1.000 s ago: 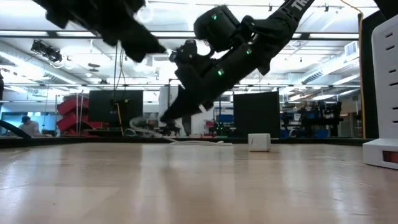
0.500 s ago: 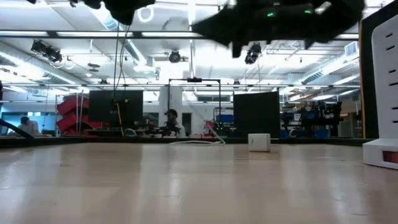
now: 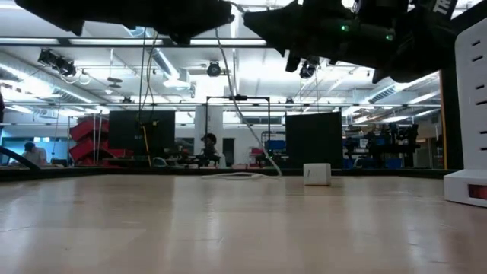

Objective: Insert USB
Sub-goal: Insert the charger cable into the charger adapter

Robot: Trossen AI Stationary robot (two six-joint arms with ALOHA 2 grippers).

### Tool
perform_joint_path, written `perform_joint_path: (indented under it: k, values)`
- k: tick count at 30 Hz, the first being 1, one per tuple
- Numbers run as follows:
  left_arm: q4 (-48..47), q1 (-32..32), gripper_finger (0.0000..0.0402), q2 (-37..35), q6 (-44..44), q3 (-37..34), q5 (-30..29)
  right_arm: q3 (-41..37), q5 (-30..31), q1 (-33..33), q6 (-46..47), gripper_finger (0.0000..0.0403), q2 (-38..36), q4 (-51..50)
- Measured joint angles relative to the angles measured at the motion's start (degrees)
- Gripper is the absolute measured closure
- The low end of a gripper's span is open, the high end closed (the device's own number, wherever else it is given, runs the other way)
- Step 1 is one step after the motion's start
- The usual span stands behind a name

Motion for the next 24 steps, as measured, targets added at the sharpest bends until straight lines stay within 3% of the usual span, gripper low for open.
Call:
perform_joint_path:
  k: [19,24]
  values:
    - [4.69,1.32,0.0255,0.4,0.13,0.0,1.33,0.16,-2.14,0.02,-0.51,0.0403,0.0,-1.66]
    - [5.94,1.88,0.0255,2.21,0.11,0.0,1.32,2.85,-2.64,0.73,-1.56,0.0403,0.0,-5.98]
